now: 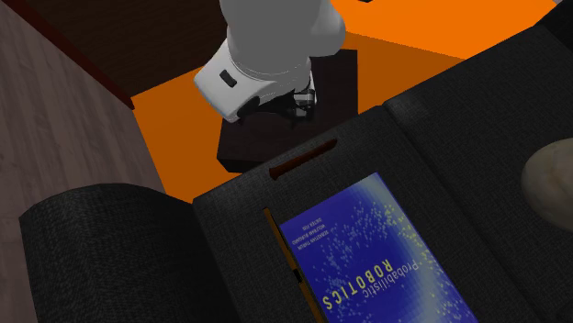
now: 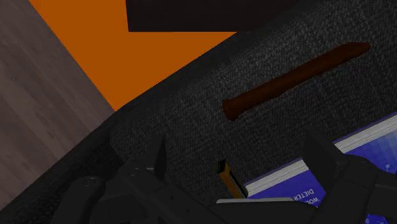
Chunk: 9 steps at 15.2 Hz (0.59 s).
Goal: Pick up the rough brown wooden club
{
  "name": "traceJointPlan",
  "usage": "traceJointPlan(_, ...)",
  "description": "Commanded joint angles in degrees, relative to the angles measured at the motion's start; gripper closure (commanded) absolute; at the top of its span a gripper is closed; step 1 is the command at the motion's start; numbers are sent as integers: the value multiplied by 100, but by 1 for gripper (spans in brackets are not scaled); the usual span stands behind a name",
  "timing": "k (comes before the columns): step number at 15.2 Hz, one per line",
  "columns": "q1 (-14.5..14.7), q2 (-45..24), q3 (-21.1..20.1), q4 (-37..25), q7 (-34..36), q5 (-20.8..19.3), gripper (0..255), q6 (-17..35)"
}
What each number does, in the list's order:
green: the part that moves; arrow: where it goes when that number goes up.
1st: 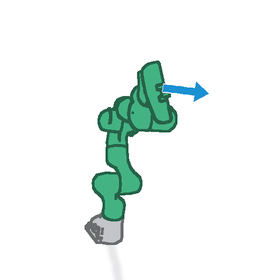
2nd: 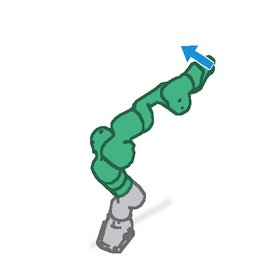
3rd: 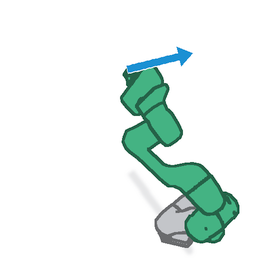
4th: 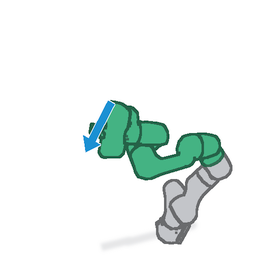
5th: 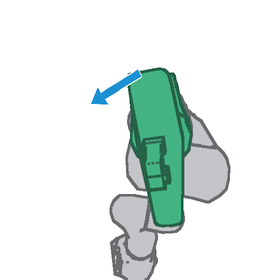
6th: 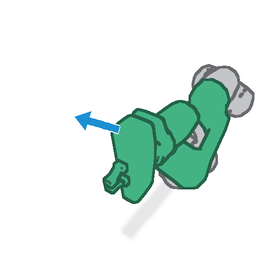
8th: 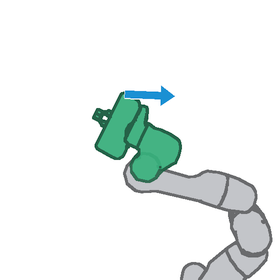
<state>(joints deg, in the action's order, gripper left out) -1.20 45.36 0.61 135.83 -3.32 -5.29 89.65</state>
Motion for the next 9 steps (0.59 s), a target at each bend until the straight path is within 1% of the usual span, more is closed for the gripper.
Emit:
traceJointPlan(1,0,0,0,0,0,0,0,0)
traceJointPlan(5,-374,299,-301,846,1515,587,0,519)
traceJointPlan(9,-677,502,-701,1625,3010,1278,0,1163)
